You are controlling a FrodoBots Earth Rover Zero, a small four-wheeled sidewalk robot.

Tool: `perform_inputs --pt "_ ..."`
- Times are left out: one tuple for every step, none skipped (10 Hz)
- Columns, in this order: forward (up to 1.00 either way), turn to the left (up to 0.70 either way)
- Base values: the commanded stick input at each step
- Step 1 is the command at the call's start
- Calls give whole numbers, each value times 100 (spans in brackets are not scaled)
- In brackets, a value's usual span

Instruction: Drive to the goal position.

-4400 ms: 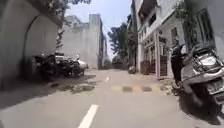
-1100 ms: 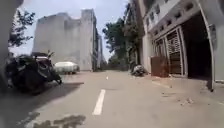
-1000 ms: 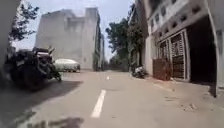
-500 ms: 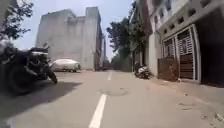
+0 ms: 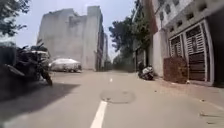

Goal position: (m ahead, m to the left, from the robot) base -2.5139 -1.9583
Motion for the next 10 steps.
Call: perform_inputs --pt "100 0" --pt "100 0" --pt "100 0" --pt "100 0" --pt "100 0" --pt "100 0" --pt "100 0" --pt "100 0" --pt "100 0" --pt "100 0"
